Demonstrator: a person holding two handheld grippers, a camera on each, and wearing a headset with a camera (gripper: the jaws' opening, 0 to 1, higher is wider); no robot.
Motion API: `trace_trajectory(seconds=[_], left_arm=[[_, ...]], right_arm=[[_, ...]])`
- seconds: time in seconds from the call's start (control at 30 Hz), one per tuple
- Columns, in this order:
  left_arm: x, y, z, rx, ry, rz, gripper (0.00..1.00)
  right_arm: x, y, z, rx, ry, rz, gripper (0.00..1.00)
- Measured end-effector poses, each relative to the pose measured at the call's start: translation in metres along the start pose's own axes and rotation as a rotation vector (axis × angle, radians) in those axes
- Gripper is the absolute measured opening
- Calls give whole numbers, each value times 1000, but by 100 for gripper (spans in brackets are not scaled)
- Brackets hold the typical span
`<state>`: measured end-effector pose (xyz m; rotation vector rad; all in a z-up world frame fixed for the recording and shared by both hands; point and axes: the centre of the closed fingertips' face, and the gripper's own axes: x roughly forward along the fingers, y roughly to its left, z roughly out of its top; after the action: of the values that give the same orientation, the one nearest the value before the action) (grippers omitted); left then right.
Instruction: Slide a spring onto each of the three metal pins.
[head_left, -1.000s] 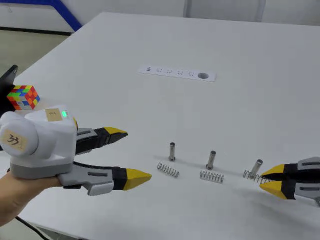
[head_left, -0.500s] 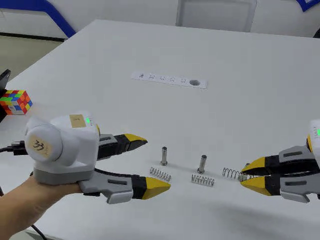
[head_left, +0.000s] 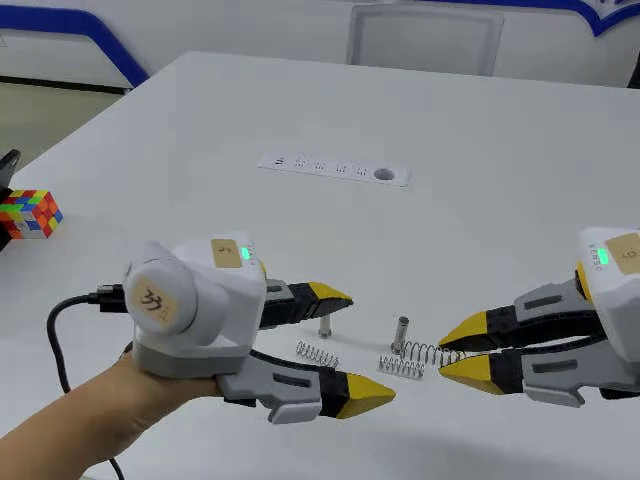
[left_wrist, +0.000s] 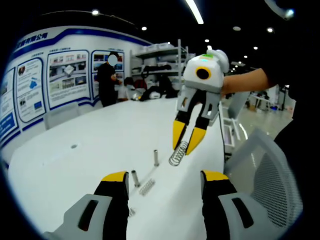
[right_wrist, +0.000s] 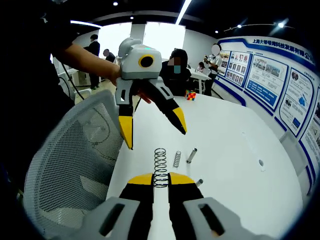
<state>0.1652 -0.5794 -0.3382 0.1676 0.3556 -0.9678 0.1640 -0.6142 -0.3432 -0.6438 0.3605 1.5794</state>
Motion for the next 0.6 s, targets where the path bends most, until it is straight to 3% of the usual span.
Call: trace_trajectory(seconds=[0.27,0.6], left_arm=[[10,-17,-1,28,11,-66,47],[14,-23,7,48,-11,-95,25]], right_arm=[[8,7,12,-25,-3,25,11],[9,15,20,-63,12,58,11]])
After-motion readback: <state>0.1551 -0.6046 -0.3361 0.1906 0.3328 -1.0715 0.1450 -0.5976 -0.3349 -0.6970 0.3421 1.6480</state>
